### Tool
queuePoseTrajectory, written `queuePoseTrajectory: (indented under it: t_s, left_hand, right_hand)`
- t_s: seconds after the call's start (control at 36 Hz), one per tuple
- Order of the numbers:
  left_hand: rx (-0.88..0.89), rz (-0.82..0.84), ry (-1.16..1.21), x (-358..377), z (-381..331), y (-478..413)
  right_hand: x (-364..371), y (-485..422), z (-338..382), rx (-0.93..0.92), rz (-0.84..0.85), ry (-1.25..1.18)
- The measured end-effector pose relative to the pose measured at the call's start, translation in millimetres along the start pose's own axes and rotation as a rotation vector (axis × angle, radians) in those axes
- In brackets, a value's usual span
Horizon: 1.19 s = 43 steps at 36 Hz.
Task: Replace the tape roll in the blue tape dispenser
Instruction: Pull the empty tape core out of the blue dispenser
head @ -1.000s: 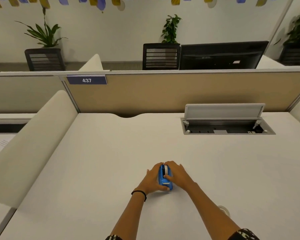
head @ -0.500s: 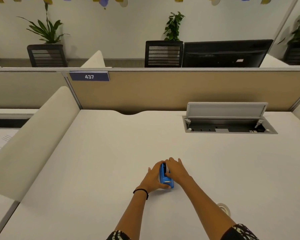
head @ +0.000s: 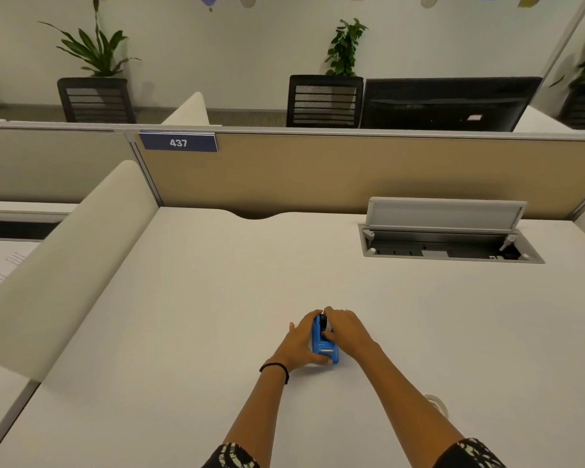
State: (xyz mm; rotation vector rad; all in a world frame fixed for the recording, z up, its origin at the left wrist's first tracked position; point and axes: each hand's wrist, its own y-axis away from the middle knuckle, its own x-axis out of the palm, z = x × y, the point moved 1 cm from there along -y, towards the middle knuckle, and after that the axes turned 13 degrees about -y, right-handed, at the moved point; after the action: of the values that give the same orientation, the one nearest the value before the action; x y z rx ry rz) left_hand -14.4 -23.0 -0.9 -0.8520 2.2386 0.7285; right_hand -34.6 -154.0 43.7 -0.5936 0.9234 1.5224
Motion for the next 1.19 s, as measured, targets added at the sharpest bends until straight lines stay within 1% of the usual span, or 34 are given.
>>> queuePoseTrajectory:
  t_s: [0.28, 0.47, 0.58, 0.72, 0.81, 0.86, 0.89, 0.94, 1.03, 1.11, 1.19]
  left_hand:
    - [-0.003, 0.000, 0.000, -1, -2, 2]
    - [0.002, 0.008, -0.008, -2, -2, 3]
    - [0.002, 0.022, -0.021, -3, -4, 5]
    - [0.007, 0.081, -0.033, -7, -10, 9]
    - [0.020, 0.145, -0.002, -12, -15, 11]
    - [0.011, 0.153, 0.047, -15, -23, 16]
    - [-0.002, 0.126, 0.070, -15, -27, 18]
    - [-0.013, 0.002, 0.115, -15, -32, 24]
    - [-0.002, -0.144, 0.261, -11, -41, 36]
    - [-0.015, -0.172, 0.400, -5, -52, 50]
    - [-0.028, -0.189, 0.441, 3, -60, 59]
  right_hand:
    - [0, 3, -2, 0.025, -0.002, -0.072]
    - [-1, 8, -10, 0.020, 0.015, -0.232]
    - [-3, 16, -19, -0.016, 0.004, -0.392]
    - [-8, 34, -23, -0.057, -0.083, -0.601]
    - [-10, 41, -25, -0.059, -0.164, -0.667]
    - [-11, 47, -26, -0.054, -0.208, -0.706]
    - [-12, 50, -26, -0.054, -0.215, -0.726]
    - [-12, 57, -26, -0.060, -0.194, -0.750]
    - [-13, 68, -24, -0.071, -0.138, -0.771]
    - [-13, 81, -20, -0.080, -0.119, -0.801]
    - [-15, 92, -13, -0.090, -0.121, -0.820]
